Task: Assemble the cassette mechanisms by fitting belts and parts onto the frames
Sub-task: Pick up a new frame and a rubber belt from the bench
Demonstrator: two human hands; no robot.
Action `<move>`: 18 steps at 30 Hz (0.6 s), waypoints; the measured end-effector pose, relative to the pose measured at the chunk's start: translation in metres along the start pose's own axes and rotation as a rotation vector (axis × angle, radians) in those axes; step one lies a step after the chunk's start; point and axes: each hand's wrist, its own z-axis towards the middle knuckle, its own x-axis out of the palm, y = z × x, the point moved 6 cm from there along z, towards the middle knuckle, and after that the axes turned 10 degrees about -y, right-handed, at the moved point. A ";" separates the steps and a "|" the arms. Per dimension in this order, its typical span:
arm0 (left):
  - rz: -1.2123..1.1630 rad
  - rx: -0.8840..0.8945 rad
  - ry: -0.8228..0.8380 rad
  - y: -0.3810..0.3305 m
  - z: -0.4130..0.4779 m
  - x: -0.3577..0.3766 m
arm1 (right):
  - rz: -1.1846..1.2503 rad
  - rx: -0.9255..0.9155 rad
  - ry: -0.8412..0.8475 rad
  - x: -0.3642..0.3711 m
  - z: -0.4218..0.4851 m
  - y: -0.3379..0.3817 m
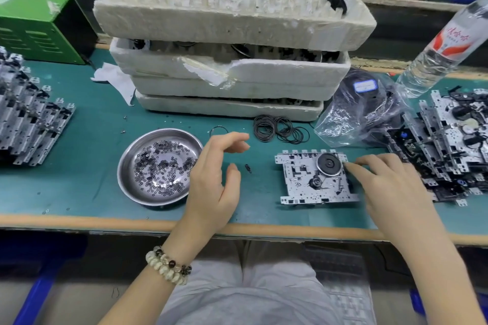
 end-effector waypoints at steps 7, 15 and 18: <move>0.031 0.040 -0.053 -0.003 0.001 -0.003 | 0.273 0.310 -0.409 -0.033 0.003 0.016; -0.037 0.010 -0.224 0.002 -0.001 -0.016 | 0.175 0.179 -0.164 -0.012 0.025 0.146; -0.039 -0.002 -0.251 0.004 0.000 -0.018 | 0.120 0.202 -0.139 -0.004 0.028 0.152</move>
